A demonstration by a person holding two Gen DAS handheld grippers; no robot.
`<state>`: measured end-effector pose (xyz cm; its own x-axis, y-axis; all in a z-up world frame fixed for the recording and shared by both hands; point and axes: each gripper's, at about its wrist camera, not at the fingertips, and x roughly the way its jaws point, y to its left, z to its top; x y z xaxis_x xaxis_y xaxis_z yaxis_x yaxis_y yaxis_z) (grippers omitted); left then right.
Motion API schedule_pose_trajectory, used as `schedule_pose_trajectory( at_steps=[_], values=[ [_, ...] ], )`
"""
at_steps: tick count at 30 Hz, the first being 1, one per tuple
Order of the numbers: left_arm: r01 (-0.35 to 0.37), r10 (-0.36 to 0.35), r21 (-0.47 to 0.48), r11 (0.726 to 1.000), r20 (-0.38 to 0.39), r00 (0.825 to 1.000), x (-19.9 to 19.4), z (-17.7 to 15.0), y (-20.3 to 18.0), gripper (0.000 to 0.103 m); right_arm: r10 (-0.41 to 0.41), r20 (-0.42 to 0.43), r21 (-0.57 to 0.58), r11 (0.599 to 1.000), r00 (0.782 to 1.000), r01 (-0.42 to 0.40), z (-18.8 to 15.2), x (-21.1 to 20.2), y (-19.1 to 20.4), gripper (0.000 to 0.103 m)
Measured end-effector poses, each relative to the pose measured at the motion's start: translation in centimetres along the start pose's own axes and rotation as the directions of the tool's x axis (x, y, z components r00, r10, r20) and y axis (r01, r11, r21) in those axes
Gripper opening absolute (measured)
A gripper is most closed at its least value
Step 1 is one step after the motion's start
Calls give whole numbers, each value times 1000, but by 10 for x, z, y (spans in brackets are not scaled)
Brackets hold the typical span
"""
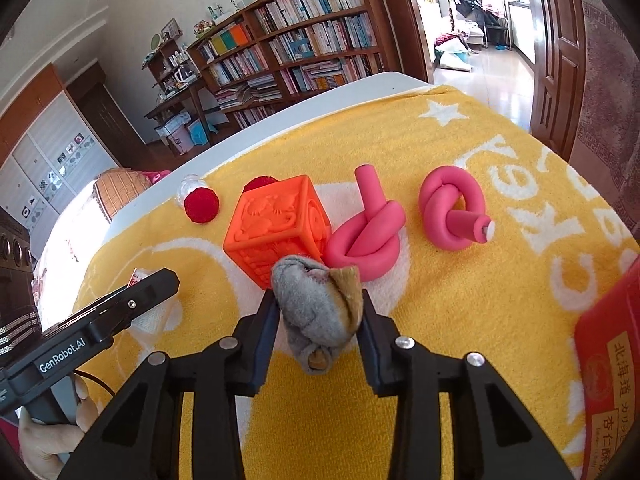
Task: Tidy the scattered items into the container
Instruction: 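Grasp the white tape roll with the left gripper while the right gripper grasps the grey knit sock, then lift the tape roll and grey sock toward the red tin with both grippers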
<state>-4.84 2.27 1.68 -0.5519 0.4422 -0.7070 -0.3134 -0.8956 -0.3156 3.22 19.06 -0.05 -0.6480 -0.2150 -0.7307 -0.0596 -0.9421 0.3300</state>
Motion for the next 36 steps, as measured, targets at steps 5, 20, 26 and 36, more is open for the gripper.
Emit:
schedule_pose_trajectory(
  at_steps=[5,20,26,36],
  values=[
    [-47,45,40,998,46,998,-16,-1,-19,39,23,29,14,1000,999,-24,-6,-26,-4,41],
    [-79,62,164,983,107,992,-44,-20,-89,39,61,159,21,998,985,-65,-16,-105,-23,41],
    [-76,53,196,978,118,992,-50,-28,-112,39,53,188,41,997,981,-62,-23,-126,-39,41],
    [-54,19,272,961,131,991,-56,-39,-157,39,36,251,69,996,967,-55,-31,-162,-64,41]
  ],
)
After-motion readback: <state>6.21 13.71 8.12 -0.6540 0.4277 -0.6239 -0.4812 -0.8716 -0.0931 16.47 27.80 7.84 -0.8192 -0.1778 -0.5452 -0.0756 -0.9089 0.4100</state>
